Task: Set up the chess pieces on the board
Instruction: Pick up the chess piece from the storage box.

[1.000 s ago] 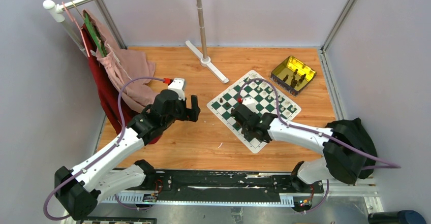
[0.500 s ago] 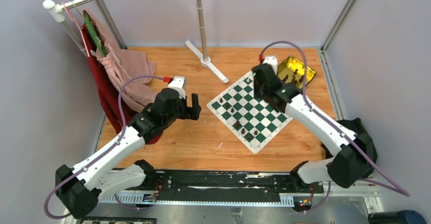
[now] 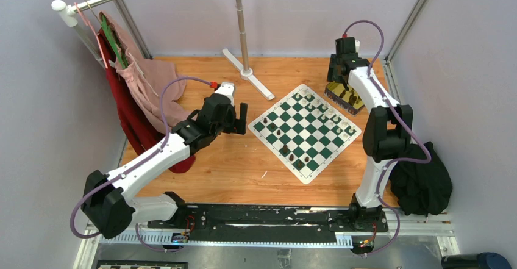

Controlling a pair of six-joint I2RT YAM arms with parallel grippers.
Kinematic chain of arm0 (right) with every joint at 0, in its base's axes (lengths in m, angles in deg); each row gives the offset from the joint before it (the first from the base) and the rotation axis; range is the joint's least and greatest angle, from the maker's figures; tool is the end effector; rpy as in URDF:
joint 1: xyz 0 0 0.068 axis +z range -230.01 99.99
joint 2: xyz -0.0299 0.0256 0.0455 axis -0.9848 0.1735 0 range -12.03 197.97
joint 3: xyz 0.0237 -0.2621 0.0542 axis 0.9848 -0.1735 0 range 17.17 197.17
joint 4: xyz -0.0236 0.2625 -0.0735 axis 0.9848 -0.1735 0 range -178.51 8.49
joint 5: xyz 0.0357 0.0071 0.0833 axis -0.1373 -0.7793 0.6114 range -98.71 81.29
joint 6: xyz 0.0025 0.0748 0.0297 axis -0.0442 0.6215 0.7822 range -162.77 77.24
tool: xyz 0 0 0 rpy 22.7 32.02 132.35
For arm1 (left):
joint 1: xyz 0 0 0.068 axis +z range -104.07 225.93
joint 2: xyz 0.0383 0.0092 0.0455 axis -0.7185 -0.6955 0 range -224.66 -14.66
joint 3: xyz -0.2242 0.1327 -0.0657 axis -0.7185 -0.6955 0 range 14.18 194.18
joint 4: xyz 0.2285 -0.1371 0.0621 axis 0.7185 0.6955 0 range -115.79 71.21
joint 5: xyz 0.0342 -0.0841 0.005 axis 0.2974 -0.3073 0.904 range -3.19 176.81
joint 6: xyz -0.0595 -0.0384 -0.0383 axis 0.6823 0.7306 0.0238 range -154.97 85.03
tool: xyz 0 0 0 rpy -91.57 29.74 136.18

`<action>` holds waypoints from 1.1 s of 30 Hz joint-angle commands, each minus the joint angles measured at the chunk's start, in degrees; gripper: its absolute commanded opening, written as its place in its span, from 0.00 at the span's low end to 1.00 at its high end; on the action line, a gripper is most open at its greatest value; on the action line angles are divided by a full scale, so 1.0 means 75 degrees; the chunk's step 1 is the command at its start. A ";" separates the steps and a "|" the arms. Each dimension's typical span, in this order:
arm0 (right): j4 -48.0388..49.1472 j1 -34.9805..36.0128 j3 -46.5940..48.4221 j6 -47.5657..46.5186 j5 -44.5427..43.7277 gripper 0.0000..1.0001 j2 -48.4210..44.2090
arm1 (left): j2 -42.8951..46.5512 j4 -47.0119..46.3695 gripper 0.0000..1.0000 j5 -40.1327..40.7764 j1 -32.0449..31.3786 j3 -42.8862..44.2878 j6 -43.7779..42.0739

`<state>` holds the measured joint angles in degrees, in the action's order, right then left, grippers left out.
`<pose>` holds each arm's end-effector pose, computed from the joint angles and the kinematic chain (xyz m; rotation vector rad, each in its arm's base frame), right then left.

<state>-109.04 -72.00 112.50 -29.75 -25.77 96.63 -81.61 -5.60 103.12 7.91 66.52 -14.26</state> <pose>0.4725 0.0458 0.2665 0.2520 2.2364 -0.1437 0.2474 -0.1685 0.2651 0.1650 2.1578 -0.2836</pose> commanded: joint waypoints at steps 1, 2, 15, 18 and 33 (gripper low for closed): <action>-0.0007 -0.0568 0.0791 -0.0212 0.0270 0.66 0.0678 | -0.0459 -0.0310 1.00 0.0388 -0.0030 0.0401 -0.0274; 0.0034 -0.0680 0.0901 -0.0190 0.0307 0.66 0.0842 | -0.0580 -0.0372 1.00 0.0391 -0.0037 0.0439 -0.0296; 0.0277 -0.1578 0.1906 -0.0139 0.0316 0.63 0.2237 | -0.1824 -0.0865 1.00 0.0228 -0.0028 0.0824 -0.0237; 0.0284 -0.1691 0.2125 -0.0096 0.0390 0.63 0.2455 | -0.1940 -0.0914 1.00 0.0237 -0.0028 0.0809 -0.0207; 0.0313 -0.1818 0.3017 0.0005 0.0656 0.59 0.3466 | -0.2339 -0.0945 1.00 0.0297 -0.0023 0.0844 -0.0123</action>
<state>-106.27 -84.72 132.63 -30.36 -21.66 120.93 -98.05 -11.68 104.63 7.91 71.20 -15.42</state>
